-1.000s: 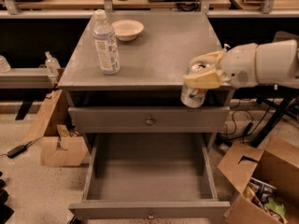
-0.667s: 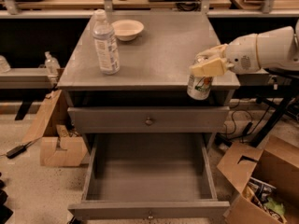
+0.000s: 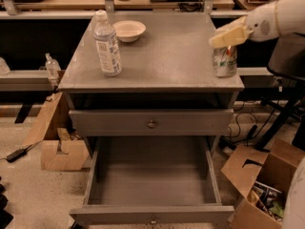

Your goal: Pick 7up can from middle drawer and place on counter

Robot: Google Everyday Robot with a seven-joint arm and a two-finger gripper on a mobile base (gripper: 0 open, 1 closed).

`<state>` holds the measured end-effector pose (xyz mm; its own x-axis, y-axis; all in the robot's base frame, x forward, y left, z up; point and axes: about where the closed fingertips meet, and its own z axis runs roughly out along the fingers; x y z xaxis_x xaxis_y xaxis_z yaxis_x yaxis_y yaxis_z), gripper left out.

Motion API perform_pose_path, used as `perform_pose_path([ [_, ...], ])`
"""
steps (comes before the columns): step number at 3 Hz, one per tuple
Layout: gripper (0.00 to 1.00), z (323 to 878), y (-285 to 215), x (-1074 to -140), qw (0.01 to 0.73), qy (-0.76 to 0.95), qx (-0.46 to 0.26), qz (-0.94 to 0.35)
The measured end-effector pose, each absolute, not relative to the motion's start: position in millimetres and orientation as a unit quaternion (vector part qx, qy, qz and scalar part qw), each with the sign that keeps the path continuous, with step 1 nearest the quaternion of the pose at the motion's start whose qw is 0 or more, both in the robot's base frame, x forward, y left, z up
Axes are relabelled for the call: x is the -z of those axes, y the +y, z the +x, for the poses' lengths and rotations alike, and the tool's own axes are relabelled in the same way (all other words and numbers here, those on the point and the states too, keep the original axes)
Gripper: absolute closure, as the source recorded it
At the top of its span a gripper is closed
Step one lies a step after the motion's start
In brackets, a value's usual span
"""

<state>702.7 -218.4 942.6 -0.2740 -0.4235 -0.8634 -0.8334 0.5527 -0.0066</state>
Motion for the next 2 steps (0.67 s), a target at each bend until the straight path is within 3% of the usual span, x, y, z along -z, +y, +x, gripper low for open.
perform_pose_path([
  [2, 1.0, 714, -246, -1038, 0.513, 0.735, -0.17, -0.409],
])
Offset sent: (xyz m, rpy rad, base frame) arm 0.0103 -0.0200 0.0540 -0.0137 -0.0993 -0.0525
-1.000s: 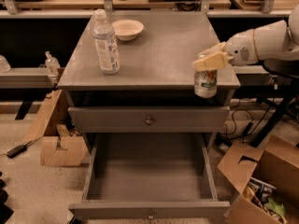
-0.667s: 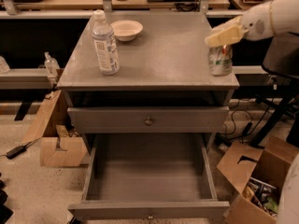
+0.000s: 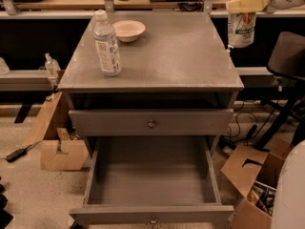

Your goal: Pick 7up can from middle drawer and place on counter

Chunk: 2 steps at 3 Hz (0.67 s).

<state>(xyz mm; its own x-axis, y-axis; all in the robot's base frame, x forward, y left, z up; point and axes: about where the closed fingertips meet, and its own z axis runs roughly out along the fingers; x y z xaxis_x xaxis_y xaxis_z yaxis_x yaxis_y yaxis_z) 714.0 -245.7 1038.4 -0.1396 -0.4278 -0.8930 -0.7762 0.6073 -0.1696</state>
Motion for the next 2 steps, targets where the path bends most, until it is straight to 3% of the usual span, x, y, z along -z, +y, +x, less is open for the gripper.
perform_pose_path([
  [2, 1.0, 732, -221, -1021, 0.525, 0.727, -0.18, -0.404],
])
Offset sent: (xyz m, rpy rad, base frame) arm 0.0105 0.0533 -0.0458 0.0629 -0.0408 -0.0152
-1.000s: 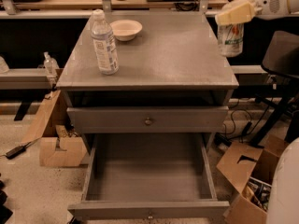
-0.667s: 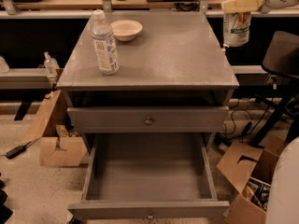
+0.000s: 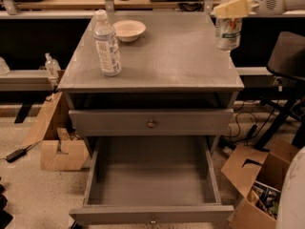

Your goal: Pick 7up can from middle drawer and place on counter

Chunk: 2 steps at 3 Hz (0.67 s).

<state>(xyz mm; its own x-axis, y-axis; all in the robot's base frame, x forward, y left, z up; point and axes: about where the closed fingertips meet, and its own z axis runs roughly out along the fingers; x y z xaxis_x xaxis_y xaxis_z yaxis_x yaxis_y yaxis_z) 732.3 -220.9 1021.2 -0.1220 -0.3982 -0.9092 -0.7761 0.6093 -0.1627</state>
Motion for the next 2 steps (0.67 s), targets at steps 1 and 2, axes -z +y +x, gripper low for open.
perform_pose_path([
  [1, 1.0, 751, -185, -1000, 0.551, 0.712, -0.193, -0.389],
  [2, 1.0, 761, -157, -976, 0.576, 0.698, -0.18, -0.385],
])
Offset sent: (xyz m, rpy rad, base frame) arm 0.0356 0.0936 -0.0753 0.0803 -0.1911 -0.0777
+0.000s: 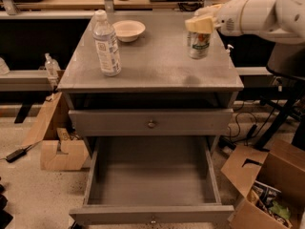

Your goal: Pick 7up can from middle drawer and place on counter

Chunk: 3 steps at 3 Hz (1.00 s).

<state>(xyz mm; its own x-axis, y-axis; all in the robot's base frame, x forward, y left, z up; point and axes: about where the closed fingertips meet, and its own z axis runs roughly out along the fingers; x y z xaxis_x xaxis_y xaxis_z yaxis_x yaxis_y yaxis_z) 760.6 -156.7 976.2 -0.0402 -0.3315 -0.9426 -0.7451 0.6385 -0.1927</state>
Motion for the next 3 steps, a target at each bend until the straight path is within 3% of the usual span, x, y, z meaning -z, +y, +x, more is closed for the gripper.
perform_pose_path([
  [3, 1.0, 811, -139, -939, 0.634, 0.658, -0.132, -0.384],
])
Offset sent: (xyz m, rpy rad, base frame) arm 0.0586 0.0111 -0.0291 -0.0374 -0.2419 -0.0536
